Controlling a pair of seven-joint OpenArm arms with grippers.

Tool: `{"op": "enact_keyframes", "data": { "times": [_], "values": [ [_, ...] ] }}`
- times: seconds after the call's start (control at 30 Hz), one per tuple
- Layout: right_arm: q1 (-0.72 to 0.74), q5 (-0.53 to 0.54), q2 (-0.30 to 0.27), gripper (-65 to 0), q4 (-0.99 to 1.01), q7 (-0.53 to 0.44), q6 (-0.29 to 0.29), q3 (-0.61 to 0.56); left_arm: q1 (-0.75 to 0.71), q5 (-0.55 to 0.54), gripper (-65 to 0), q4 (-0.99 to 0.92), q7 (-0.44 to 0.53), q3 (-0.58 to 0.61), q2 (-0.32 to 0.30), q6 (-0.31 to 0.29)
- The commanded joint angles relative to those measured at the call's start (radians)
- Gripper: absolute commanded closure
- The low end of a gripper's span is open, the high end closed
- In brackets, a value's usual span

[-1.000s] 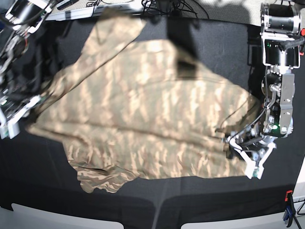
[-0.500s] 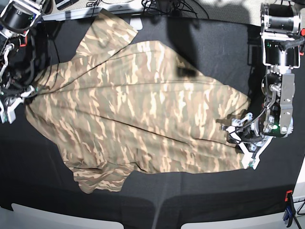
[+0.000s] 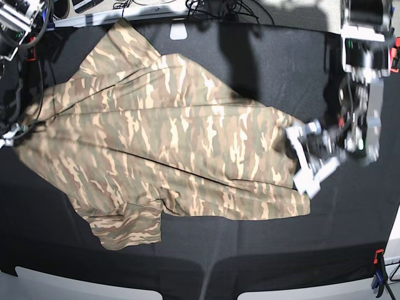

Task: Layout the t-shirt on the table in an organized manner, then fold the t-shirt properly
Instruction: 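Move the left gripper over the shirt body toward its middle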

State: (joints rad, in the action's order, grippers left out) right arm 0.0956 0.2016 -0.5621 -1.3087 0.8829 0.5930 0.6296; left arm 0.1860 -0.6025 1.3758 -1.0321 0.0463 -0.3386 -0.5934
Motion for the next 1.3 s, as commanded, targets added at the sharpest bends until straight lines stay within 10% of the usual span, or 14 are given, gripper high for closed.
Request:
{"op": "enact_keyframes", "data": {
  "times": [0.0, 0.3, 0.7, 0.9, 1.27],
  "values": [
    [0.030, 0.011, -0.031, -28.8, -0.015, -0.007, -0.006, 0.005, 0.006, -0.044, -23.0, 0.046, 0.026, -0.004, -0.008, -0.024],
    [0.087, 0.024, -0.031, -28.8, -0.016, 0.004, -0.005, 0.005, -0.228, -0.021, -23.0, 0.447, 0.041, -0.004, -0.013, -0.064],
    [0.087, 0.071, -0.031, -28.8, -0.016, 0.005, -0.005, 0.005, -0.383, 0.565, -23.0, 0.547, 0.469, 0.140, -0.023, -0.086],
    [0.087, 0.071, -0.031, -28.8, -0.016, 0.010, -0.005, 0.005, -0.382, 0.871, -23.0, 0.515, 0.480, 0.377, -0.030, 0.232],
    [0.087, 0.072, -0.031, -28.8, -0.016, 0.008, -0.004, 0.005, -0.377, 1.033, -23.0, 0.415, 0.482, 0.439, -0.031, 0.310]
  ]
}}
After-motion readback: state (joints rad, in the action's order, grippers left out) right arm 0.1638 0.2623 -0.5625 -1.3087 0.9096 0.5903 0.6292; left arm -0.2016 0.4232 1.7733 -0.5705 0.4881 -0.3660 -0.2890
